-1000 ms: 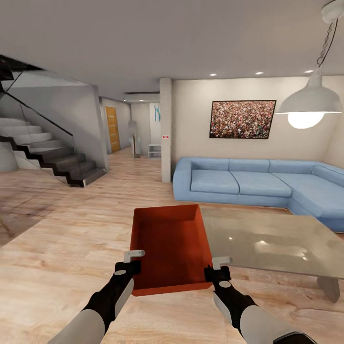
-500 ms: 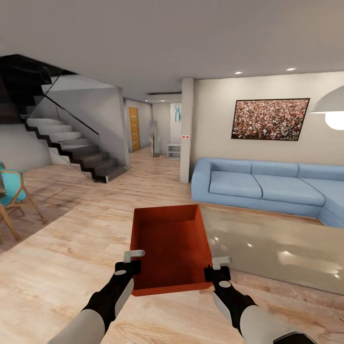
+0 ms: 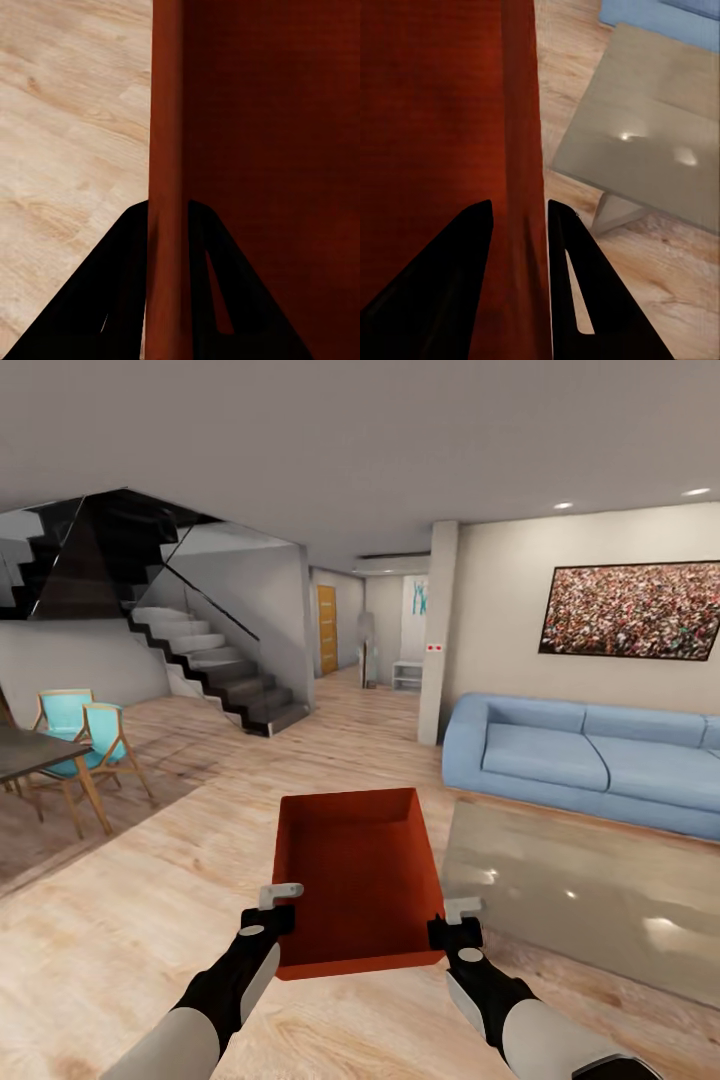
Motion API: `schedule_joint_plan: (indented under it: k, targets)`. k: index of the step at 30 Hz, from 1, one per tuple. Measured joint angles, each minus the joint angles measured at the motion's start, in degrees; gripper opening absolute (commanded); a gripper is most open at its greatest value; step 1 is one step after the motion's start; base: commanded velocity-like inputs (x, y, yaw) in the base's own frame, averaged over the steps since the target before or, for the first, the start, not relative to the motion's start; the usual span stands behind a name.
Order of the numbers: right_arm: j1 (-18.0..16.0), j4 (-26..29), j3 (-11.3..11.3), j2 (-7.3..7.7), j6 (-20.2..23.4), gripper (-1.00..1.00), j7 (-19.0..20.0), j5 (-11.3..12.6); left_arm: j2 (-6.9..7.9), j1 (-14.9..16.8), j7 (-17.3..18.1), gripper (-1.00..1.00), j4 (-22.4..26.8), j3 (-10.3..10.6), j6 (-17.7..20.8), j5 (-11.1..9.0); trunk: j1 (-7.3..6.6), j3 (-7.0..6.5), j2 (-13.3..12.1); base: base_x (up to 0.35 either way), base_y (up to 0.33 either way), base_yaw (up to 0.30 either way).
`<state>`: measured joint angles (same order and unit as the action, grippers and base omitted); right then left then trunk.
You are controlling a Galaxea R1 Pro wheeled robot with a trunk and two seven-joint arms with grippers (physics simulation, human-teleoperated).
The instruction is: Move the two storage containers from the living room to the garage. In the garage, place one container on the floor and stack the other container on top of it (either order is fine).
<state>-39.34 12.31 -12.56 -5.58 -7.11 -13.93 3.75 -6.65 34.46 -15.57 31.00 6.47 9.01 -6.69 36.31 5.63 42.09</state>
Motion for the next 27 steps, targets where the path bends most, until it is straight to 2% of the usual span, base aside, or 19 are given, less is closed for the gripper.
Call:
schedule_joint_plan:
  k: [16, 19, 27]
  targets:
    - [0.00, 0.01, 0.06, 0.04, -0.01, -1.00, 0.07, -0.03, -0.06, 0.02, -0.02, -1.00, -0.01, -0.06, 0.01, 0.09, 0.00, 0.00, 0.00, 0.000, 0.000, 0.295]
    - [0.00, 0.00, 0.04, 0.05, -0.02, -1.00, 0.09, -0.01, -0.07, 0.02, -0.03, -1.00, -0.02, -0.08, 0.01, 0.10, 0.00, 0.00, -0.01, 0.047, 0.000, 0.104]
    - [0.04, -0.21, -0.60, 0.09, 0.04, -1.00, -0.02, 0.68, -0.09, 0.05, 0.08, -1.00, -0.45, -0.16, 0.05, 0.09, -0.03, 0.00, 0.01, 0.290, 0.000, 0.007]
